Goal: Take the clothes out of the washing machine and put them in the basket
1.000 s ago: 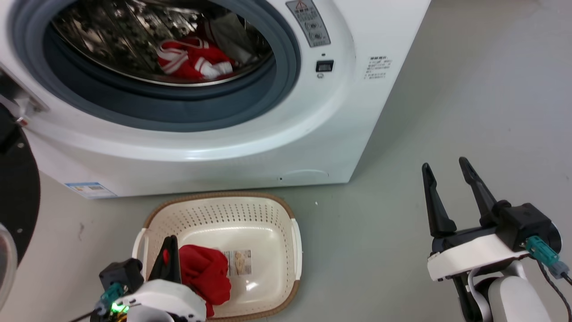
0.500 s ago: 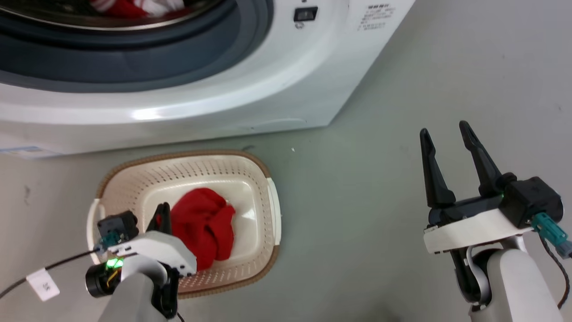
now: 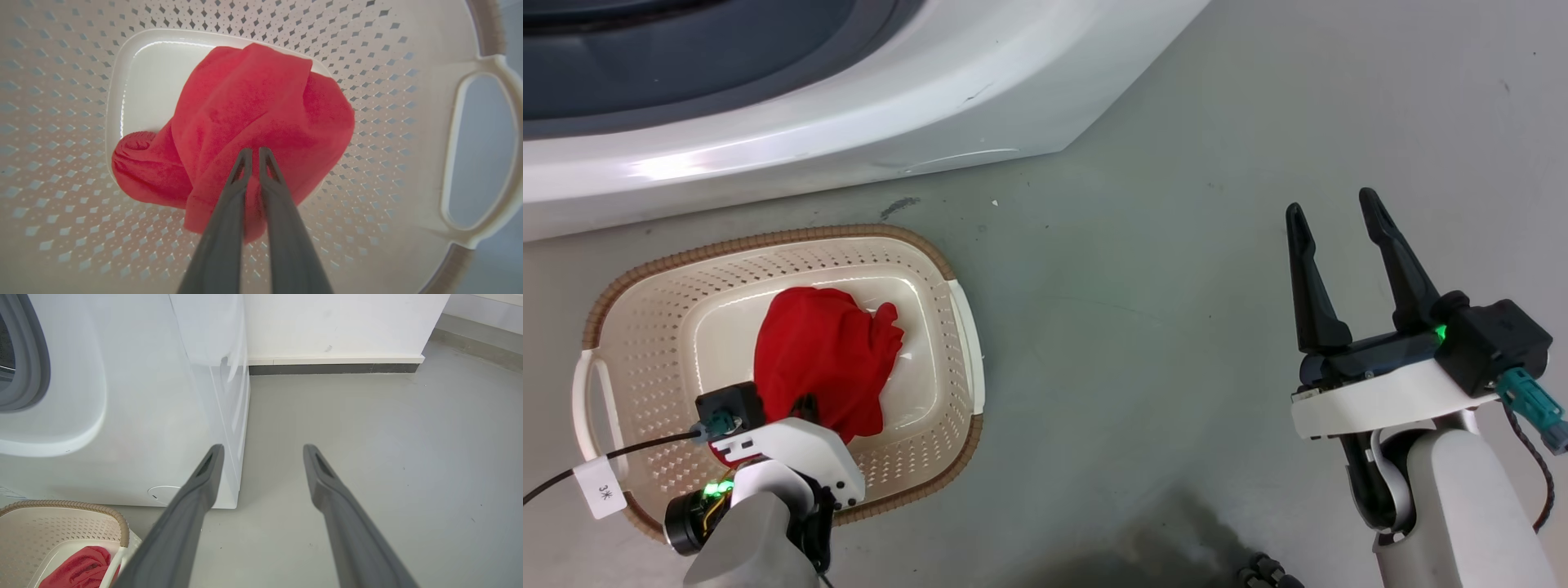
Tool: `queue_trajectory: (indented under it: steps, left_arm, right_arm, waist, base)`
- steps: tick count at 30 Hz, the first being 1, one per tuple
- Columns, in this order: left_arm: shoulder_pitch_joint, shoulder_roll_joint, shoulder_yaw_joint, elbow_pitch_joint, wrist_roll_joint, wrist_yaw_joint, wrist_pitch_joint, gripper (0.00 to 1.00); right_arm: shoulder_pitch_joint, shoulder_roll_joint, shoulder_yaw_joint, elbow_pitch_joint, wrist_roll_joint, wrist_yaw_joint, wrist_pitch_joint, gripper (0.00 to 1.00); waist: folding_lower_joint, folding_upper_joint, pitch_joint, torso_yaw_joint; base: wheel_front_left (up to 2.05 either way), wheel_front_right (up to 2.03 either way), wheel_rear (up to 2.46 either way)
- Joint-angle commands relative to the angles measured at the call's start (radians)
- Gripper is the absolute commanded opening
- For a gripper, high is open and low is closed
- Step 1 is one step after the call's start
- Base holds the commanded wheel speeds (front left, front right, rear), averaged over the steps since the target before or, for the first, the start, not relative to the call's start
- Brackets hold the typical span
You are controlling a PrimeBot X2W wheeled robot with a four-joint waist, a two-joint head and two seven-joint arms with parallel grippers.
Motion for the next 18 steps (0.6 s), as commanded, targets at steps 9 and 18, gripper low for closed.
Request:
queue_trajectory:
  steps: [9, 18]
  left_arm:
    - [0.001, -0.006, -0.004, 0.072, 0.001, -0.011, -0.002, 1.00]
    - [0.124, -0.039, 0.011, -0.062, 0.032, -0.017, -0.002, 1.00]
  right_arm:
    - [-0.006, 0.002, 0.008, 0.041, 0.003, -0.001, -0.013, 1.00]
    - [0.063, 0.001, -0.001, 0.073, -0.024, -0.001, -0.007, 1.00]
  waist:
    - [-0.0002, 0.0000, -0.091, 0.017]
    - [-0.0002, 0.0000, -0.291, 0.084]
  base:
    - [0.00, 0.00, 0.00]
    - [0.00, 0.00, 0.00]
